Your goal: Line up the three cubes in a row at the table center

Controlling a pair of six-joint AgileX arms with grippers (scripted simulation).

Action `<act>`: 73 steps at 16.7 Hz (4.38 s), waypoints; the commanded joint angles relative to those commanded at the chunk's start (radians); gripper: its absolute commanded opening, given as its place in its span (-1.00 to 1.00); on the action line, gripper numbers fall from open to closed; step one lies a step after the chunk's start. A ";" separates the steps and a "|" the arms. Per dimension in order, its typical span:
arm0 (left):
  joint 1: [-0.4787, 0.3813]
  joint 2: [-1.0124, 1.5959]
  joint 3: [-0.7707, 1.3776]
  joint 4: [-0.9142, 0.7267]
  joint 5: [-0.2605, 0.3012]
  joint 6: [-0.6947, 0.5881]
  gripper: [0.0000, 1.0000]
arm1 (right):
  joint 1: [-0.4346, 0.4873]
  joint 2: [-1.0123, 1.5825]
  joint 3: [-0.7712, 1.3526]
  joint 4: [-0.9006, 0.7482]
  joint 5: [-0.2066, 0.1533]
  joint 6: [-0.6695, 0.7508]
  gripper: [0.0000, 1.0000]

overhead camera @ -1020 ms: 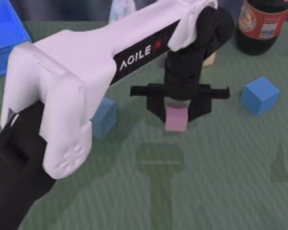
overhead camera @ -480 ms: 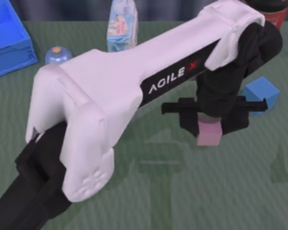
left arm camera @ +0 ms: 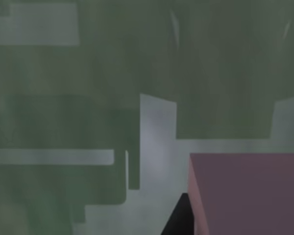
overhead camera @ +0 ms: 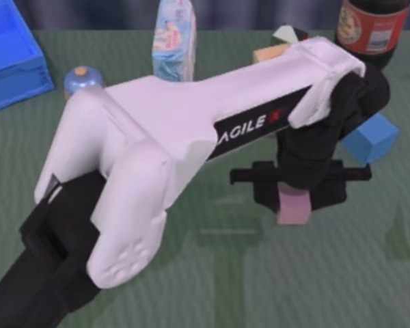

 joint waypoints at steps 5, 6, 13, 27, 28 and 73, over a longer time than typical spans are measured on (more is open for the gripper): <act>0.000 0.003 -0.089 0.089 -0.001 -0.001 -1.00 | 0.000 0.000 0.000 0.000 0.000 0.000 1.00; 0.000 0.003 -0.089 0.089 -0.001 -0.001 -1.00 | 0.000 0.000 0.000 0.000 0.000 0.000 1.00; 0.000 0.003 -0.089 0.089 -0.001 -0.001 -0.10 | 0.000 0.000 0.000 0.000 0.000 0.000 1.00; 0.000 0.003 -0.089 0.089 -0.001 -0.001 1.00 | 0.000 0.000 0.000 0.000 0.000 0.000 1.00; 0.000 0.003 -0.089 0.089 -0.001 -0.001 1.00 | 0.000 0.000 0.000 0.000 0.000 0.000 1.00; 0.903 -2.432 -2.173 1.208 0.010 0.827 1.00 | 0.146 2.325 2.102 -1.307 0.006 -0.387 1.00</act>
